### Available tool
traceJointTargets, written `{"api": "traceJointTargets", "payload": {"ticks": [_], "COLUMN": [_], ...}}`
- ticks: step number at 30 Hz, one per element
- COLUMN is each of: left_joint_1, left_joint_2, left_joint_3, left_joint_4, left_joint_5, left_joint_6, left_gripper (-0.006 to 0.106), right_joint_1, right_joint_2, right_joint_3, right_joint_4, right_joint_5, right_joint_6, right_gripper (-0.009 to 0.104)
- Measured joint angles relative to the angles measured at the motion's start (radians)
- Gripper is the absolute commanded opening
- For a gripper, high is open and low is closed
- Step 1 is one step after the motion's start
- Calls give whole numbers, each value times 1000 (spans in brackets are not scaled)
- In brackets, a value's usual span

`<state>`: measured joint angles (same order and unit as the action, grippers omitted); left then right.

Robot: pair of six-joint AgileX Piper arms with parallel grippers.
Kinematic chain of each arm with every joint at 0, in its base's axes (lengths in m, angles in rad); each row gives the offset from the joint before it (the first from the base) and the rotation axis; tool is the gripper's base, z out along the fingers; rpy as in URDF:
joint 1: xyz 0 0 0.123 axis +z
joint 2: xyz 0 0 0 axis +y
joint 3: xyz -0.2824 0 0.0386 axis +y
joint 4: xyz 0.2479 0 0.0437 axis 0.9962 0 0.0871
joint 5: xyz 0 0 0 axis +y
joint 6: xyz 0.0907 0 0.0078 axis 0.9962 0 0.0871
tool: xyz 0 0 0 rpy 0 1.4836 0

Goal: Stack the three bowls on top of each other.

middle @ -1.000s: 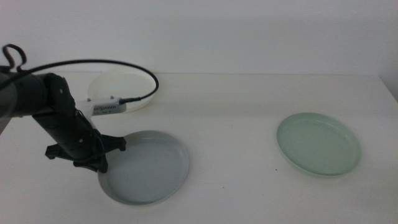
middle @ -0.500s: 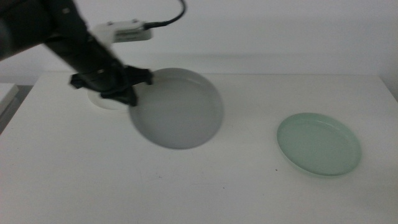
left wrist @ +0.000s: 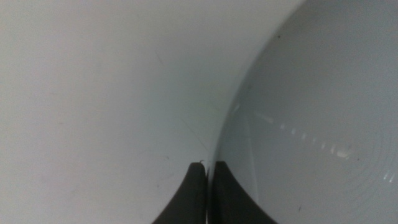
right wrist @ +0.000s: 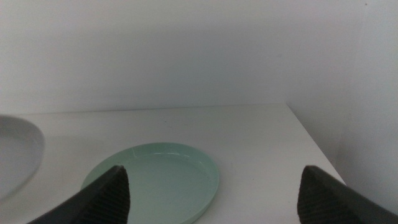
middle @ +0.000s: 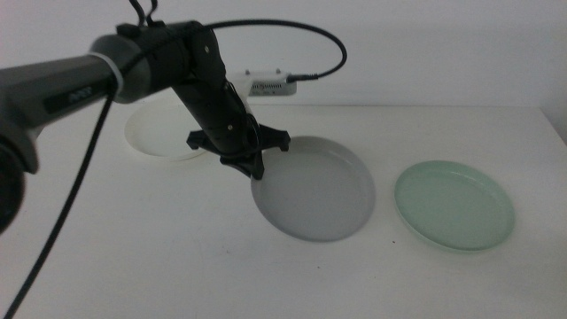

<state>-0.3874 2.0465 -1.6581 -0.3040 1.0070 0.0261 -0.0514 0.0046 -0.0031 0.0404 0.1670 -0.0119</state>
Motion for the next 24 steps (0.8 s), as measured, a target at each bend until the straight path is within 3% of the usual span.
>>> {"api": "traceJointTargets", "payload": {"ticks": [12,16,20,24], "left_joint_1": [0,0,0,0], "left_joint_2": [99,107,109,109], "left_joint_3": [-4,-4,-4,-4], "left_joint_4": [-40,-44,-44,-38], "left_joint_5": [-15,-31,-38,-38], "left_joint_6": [-2,0,0,0], "left_gripper": [-1,6,26,59], "right_joint_1": [0,0,0,0], "right_joint_2": [0,0,0,0], "right_joint_3": [0,0,0,0], "right_joint_4": [0,0,0,0], "right_joint_5": [0,0,0,0], "right_joint_6": [0,0,0,0], "right_gripper": [93,93,93,93]}}
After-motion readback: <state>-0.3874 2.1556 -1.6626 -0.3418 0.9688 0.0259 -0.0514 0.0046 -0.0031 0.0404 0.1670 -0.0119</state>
